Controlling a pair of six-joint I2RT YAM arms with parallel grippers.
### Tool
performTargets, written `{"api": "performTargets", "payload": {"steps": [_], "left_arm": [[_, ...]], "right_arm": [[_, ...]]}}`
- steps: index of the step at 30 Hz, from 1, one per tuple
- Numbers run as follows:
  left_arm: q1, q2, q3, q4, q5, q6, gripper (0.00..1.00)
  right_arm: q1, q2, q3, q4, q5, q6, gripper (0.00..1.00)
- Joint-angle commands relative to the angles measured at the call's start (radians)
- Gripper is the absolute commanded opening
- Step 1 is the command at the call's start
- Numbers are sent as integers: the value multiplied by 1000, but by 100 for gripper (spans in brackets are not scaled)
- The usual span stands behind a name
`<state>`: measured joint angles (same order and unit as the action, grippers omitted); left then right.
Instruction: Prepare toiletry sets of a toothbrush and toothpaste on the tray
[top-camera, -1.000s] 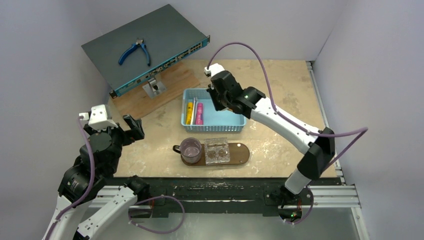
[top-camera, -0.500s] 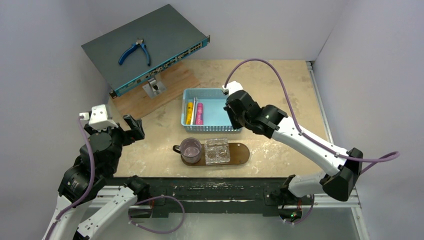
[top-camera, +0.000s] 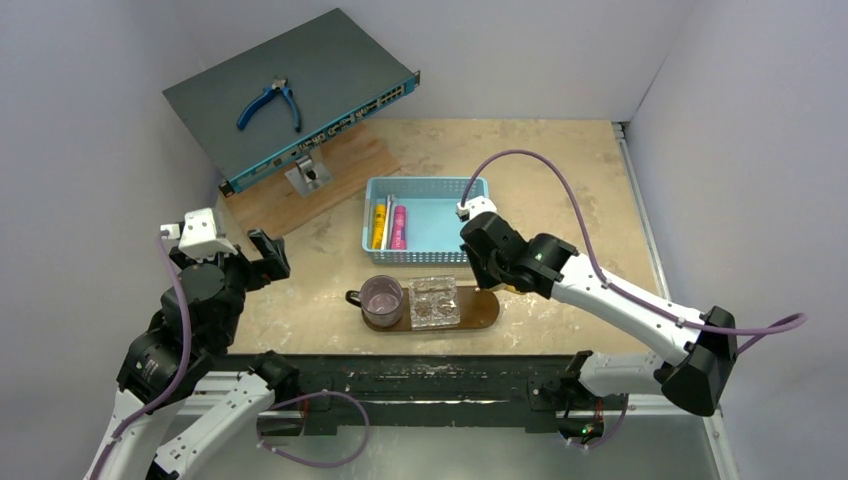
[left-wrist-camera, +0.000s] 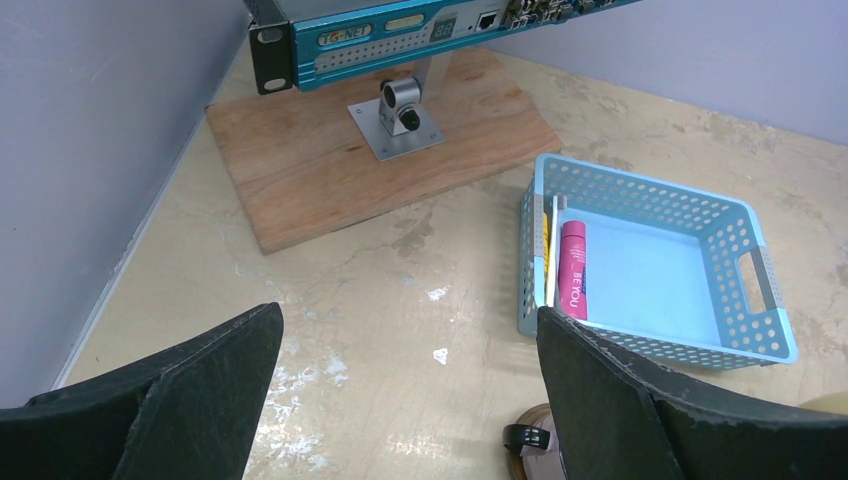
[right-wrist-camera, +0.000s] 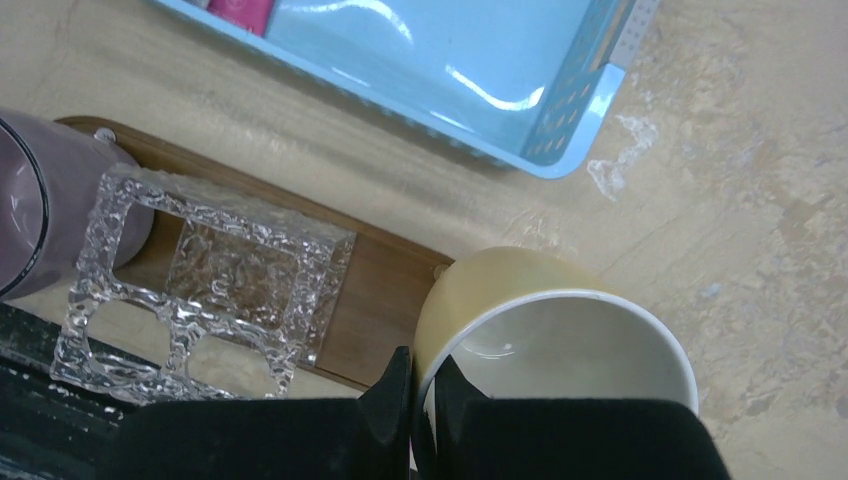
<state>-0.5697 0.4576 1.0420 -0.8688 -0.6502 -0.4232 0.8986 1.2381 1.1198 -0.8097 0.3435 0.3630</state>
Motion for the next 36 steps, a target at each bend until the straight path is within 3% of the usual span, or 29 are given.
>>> {"api": "performTargets", "payload": {"steps": [1, 36], "left_arm": [[0, 12, 2, 42, 4, 24, 97], [0, 20, 3, 40, 5, 23, 97]], "right_arm": [[16, -40, -32, 56, -38, 37, 0], [76, 52, -106, 87, -98, 66, 0]]}}
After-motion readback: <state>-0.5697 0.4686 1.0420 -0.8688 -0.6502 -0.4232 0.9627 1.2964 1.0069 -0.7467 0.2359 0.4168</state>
